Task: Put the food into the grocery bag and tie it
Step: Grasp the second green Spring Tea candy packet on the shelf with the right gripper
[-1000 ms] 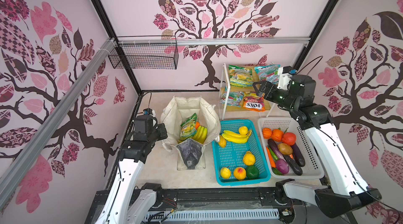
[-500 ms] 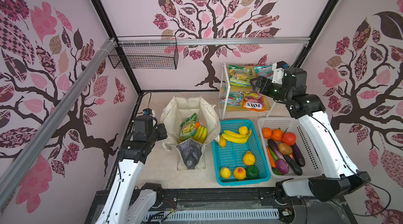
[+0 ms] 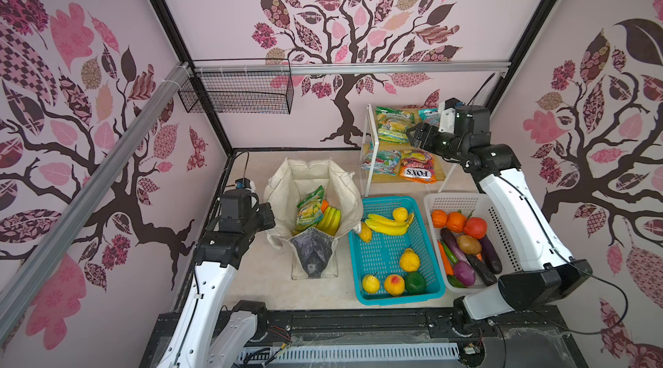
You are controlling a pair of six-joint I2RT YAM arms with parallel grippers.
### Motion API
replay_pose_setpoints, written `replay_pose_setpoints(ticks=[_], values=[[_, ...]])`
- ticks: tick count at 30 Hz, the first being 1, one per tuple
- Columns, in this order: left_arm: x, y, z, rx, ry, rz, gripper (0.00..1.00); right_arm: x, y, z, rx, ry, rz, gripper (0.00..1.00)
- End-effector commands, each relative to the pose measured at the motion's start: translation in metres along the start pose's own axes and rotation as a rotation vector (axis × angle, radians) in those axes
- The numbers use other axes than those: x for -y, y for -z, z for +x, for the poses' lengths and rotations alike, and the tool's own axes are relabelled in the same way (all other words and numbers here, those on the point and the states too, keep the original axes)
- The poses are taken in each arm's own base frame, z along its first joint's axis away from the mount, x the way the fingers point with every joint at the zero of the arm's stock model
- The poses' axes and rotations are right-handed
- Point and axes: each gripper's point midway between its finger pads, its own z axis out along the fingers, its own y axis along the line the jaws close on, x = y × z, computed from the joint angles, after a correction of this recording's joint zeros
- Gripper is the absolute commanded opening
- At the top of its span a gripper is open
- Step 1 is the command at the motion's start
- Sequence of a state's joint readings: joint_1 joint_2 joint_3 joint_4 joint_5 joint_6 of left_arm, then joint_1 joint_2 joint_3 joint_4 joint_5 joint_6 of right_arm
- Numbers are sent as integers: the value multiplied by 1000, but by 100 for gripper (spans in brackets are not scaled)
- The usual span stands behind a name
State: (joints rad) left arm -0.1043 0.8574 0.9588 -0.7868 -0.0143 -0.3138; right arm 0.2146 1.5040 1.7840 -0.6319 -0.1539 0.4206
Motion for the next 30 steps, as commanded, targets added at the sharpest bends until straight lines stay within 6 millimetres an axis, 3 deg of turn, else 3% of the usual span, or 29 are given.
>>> replay_pose_setpoints(ticks=[1, 13, 16, 23, 27, 30], values=[[-1, -1, 1, 11, -7, 4, 0, 3, -7, -4, -1, 7, 22, 83], [-1, 2, 1, 21, -5, 2, 0, 9, -33, 0, -17, -15, 27, 65], [-1, 2, 1, 21, -5, 2, 0, 5, -38, 4, -41, -23, -2, 55], [-1, 2, 0, 21, -5, 3, 0, 8, -42, 3, -19, -37, 0, 48], [-1, 0, 2, 10, -3, 4, 0, 7, -43, 5, -7, -40, -13, 37], [-1, -1, 3, 6, -3, 6, 0, 2, -40, 3, 17, -52, -51, 19]])
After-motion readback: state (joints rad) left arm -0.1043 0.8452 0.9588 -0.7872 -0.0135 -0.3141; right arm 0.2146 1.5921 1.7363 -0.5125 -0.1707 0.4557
